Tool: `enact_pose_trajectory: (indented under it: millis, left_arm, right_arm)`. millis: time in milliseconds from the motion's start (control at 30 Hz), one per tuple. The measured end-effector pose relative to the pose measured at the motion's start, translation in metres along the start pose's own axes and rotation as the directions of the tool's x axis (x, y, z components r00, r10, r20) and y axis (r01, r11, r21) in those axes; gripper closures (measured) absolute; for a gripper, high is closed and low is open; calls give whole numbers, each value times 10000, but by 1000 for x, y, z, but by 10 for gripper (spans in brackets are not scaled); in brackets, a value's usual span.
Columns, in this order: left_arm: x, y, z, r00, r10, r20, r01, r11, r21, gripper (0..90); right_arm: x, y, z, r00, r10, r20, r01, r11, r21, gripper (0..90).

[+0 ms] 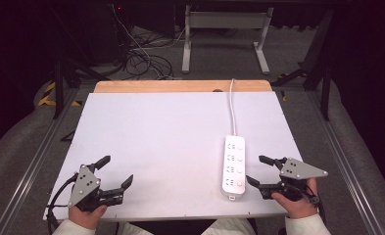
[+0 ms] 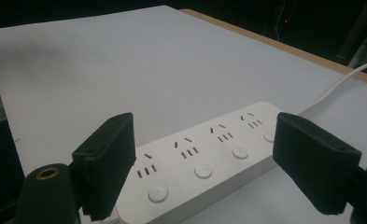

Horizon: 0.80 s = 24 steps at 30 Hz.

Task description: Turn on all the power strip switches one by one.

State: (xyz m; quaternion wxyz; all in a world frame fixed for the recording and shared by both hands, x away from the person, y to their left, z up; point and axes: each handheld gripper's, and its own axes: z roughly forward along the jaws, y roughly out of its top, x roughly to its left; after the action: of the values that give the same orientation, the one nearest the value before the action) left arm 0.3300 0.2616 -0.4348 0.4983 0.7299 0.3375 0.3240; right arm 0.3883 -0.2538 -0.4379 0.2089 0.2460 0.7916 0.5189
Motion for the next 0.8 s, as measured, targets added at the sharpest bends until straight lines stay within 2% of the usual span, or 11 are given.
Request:
enact_pose_trajectory:
  millis: [200,433,800]
  left_arm:
    - [-1,-1,1,9995,152,-267,-152,9999,3,112]
    - [-1,-1,1,9996,114,-273,-113,9999,33,113]
    - [-1,-1,2,9996,98,-275,-98,9999,29,114]
  right_arm:
    - [-1,6,-1,9999,-104,81,103,9999,121,213]
    - [-4,22,3,9998,-214,47,210,9977,639,228]
    - [-16,40,17,9992,-384,-99,392,9945,971,269]
